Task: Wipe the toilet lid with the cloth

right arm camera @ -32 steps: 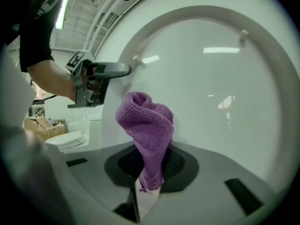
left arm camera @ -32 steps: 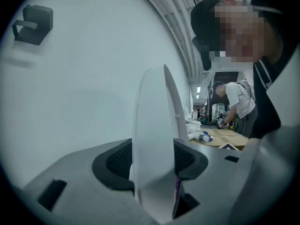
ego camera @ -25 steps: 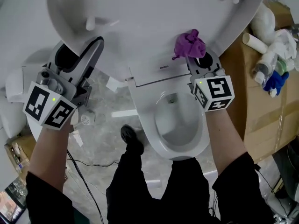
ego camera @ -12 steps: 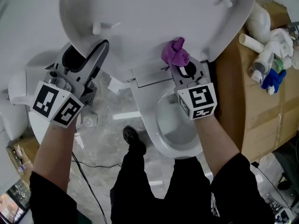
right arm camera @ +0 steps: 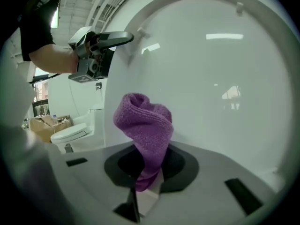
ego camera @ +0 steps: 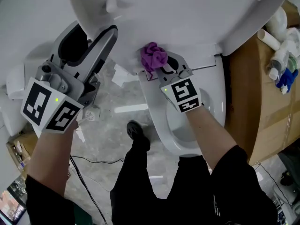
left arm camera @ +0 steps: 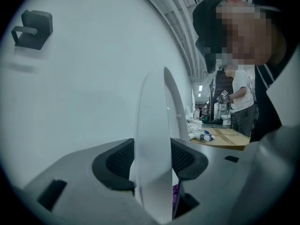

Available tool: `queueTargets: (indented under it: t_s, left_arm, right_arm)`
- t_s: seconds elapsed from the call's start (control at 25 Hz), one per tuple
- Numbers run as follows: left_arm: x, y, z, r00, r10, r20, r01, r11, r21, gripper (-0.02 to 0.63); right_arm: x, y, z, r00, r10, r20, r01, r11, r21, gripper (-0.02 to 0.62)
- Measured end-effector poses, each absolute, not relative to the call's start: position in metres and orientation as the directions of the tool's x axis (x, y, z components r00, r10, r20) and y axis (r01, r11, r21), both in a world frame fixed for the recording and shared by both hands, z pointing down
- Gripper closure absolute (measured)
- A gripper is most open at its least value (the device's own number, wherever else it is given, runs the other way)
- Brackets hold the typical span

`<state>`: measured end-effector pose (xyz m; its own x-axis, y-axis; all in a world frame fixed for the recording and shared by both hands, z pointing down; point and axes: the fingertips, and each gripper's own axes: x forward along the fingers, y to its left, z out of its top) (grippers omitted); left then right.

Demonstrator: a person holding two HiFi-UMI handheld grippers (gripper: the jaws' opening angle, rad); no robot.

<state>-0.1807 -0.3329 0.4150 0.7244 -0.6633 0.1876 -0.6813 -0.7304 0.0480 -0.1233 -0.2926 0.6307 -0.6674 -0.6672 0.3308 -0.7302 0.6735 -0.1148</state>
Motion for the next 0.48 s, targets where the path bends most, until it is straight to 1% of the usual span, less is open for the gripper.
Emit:
queueTargets:
  t_s: [0.2, 0.36, 0.48]
  left_arm:
    - [-0.181, -0.334, 0.418, 0.703, -0.674, 0.227, -0.695, -0.718, 0.022, 0.379]
    - [-0.183, -0.337, 0.414, 0.663, -0.702, 0.261, -0.728, -0.686, 0.007, 0.379]
    - [-0.183, -0.34, 0.405, 0.633, -0.724, 0.273, -0.751, -0.66, -0.008, 0.377]
  right_arm:
    - [-0.045, -0.308, 0.643, -0.595, -0.712, 0.373, -0.777, 0.628, -0.041, 0.529]
    - [0.028, -0.321, 0.647, -0.491, -0.766, 0.415, -0.848, 0.529, -0.025, 0.529]
    - [0.068, -0.328, 0.651, -0.417, -0.791, 0.447, -0.892, 0.45, -0.036, 0.529]
